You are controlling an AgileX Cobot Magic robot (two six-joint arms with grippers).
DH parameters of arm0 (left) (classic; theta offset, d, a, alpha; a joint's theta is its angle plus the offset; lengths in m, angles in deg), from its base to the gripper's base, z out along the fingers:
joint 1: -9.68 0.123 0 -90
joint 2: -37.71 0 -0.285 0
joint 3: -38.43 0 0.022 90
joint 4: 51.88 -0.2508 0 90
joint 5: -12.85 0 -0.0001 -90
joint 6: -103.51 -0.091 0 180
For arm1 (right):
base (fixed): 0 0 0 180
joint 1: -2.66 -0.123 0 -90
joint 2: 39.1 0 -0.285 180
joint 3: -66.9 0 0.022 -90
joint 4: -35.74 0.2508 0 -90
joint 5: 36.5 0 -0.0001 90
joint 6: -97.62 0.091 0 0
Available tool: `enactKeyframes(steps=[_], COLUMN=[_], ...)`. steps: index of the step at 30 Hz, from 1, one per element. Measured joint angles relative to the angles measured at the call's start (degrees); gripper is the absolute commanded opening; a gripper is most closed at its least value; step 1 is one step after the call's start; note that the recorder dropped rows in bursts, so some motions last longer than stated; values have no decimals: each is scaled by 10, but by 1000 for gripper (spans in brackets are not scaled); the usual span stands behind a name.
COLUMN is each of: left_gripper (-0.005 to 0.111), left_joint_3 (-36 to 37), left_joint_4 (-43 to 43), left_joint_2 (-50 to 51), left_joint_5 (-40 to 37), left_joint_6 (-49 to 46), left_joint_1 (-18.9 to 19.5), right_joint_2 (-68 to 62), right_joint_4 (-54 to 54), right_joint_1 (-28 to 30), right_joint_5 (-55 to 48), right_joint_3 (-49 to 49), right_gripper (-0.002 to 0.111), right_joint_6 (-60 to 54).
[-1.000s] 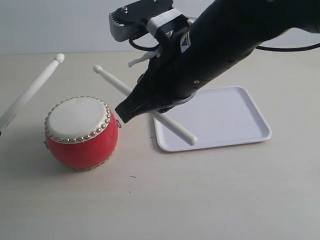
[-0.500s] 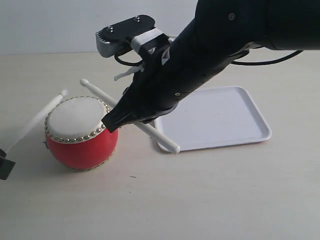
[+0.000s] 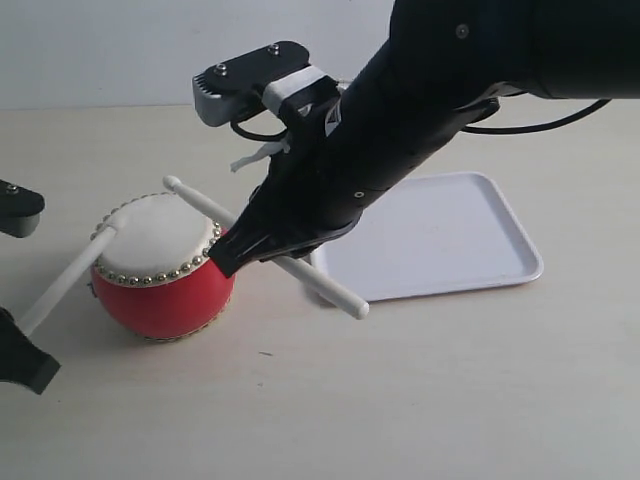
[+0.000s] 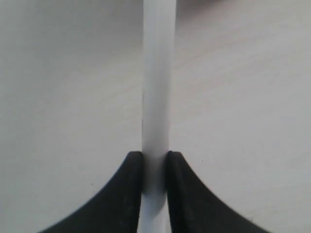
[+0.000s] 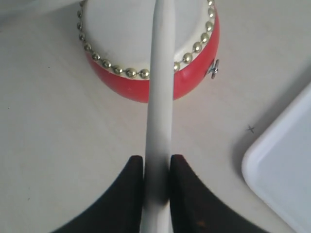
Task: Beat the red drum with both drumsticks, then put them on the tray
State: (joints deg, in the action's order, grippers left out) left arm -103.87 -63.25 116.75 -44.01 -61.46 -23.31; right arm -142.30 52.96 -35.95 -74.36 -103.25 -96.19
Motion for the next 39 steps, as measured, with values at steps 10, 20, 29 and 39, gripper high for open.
enactKeyframes(steps=[10, 20, 29, 39], left_gripper=[0, 0, 0, 0], left_joint_3=[-38, -29, -26, -26], left_joint_4=[-1, 20, 79, 52], left_joint_2=[-87, -106, 0, 9], left_joint_5=[8, -39, -65, -22], left_joint_6=[0, 0, -26, -40], left_joint_1=[0, 0, 0, 0], right_joint_2=[-74, -10, 73, 33], right_joint_4=[1, 4, 8, 8], right_joint_1=[0, 0, 0, 0], right_joint_5=[-29, -63, -92, -94], right_joint_3=[-7, -45, -76, -77], right_gripper=[0, 0, 0, 0], right_joint_6=[-10, -10, -10, -10])
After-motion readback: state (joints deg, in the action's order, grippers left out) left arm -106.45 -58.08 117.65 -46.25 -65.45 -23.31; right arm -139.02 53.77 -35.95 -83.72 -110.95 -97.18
